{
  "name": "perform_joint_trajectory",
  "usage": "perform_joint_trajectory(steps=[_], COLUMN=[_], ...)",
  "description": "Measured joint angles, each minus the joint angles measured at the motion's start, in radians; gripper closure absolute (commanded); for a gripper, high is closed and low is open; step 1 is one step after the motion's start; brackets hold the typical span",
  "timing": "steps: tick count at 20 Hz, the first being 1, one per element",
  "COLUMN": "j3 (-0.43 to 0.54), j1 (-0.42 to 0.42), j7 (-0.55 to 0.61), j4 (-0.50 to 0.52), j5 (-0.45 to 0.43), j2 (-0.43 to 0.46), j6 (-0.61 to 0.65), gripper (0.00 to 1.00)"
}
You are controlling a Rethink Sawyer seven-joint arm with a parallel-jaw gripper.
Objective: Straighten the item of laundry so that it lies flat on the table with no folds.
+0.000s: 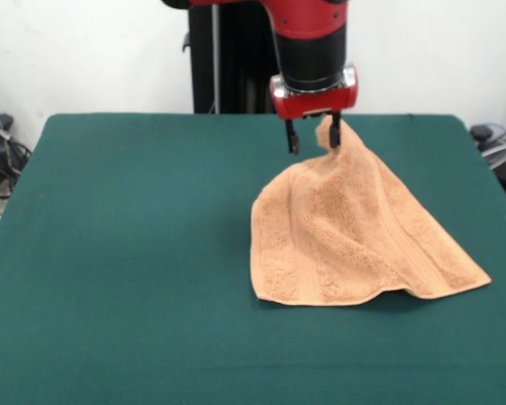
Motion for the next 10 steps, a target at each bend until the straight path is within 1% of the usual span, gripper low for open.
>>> perform_joint_trajectory(steps=[5, 10], j3=[-0.004, -0.01], j1=[0.002, 0.007], j7=[0.0, 0.0], j4=[-0.007, -0.009], j5=[-0.019, -0.021], j2=[0.025, 0.049], j6=[-0.027, -0.048], gripper=[0.0, 0.0])
